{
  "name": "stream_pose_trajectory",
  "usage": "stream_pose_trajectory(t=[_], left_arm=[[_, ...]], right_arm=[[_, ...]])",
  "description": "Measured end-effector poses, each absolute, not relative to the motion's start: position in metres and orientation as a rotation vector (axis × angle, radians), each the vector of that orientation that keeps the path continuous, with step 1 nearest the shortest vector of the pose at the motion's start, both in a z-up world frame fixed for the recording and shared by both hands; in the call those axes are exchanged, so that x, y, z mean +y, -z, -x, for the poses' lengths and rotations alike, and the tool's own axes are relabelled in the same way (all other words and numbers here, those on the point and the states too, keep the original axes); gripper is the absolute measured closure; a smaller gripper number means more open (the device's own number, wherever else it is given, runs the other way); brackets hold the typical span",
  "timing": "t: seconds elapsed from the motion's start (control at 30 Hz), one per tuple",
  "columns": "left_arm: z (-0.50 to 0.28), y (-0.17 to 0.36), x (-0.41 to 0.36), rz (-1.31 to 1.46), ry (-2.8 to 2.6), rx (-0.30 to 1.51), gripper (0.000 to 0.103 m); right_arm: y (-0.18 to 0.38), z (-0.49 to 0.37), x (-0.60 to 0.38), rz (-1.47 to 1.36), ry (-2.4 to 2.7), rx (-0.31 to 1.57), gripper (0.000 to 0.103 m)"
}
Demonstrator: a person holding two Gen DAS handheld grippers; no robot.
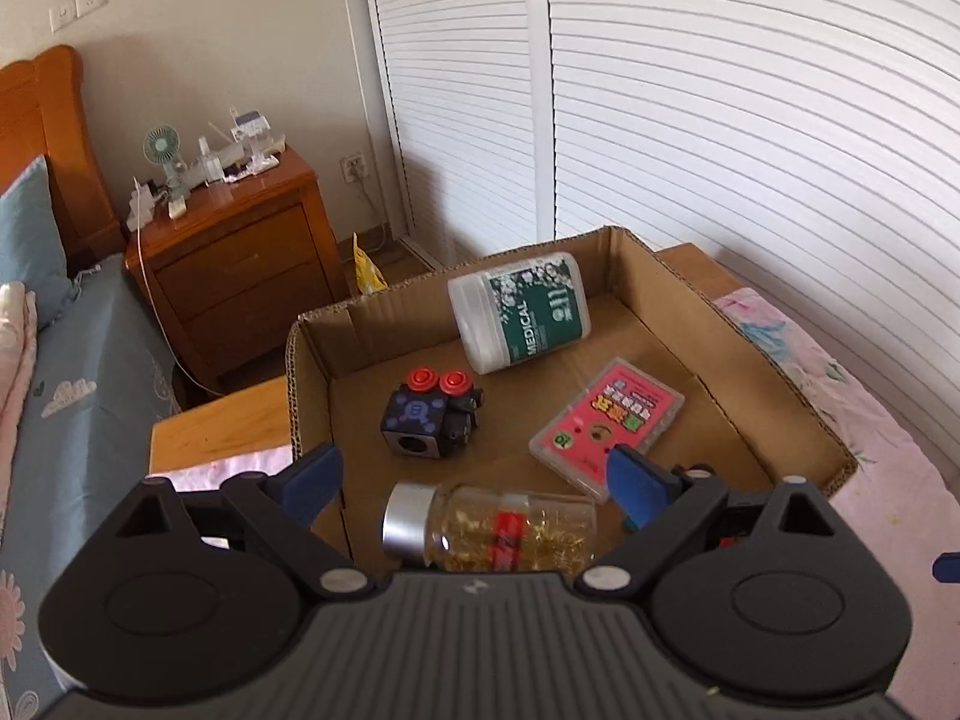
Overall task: Organize rigid objects
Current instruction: 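Carry the gold capsule bottle into the box and open the left gripper, then move the right gripper to the grey elephant toy while the left approaches the clear cup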
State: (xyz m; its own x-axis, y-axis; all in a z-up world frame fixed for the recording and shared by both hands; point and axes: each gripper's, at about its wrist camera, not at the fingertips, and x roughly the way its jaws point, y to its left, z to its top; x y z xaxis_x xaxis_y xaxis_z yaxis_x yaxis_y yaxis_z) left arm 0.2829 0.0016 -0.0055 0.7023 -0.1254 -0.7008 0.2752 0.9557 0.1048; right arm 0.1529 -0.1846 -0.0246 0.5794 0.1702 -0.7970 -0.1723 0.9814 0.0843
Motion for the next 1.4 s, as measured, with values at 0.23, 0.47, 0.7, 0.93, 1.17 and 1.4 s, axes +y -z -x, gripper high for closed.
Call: stream_pose_trajectory(t=[0.23,0.47,0.7,0.93,1.17,1.4], left_arm=[[-0.261,-0.003,0.005,-0.244,0.244,0.745,0.006],[-0.222,-0.010,0.021,-0.234,0.254,0.731,0.002],[-0.173,-0.004,0.036,-0.229,0.208,0.672,0.001],[-0.136,0.014,0.046,-0.201,0.194,0.708,0.001],[-0.116,0.031,0.048,-0.182,0.174,0.732,0.001],[-0.110,0.040,0.055,-0.136,0.183,0.759,0.001]], right_arm=[[0.024,-0.152,-0.184,-0.001,-0.203,0.927,0.000],[0.018,-0.145,-0.183,-0.007,-0.202,0.903,0.000],[0.020,-0.141,-0.182,-0.031,-0.212,0.895,0.000],[0.028,-0.139,-0.172,-0.006,-0.262,0.862,0.000],[0.050,-0.144,-0.144,0.079,-0.301,0.883,0.000],[0.076,-0.157,-0.124,0.120,-0.260,0.899,0.000]])
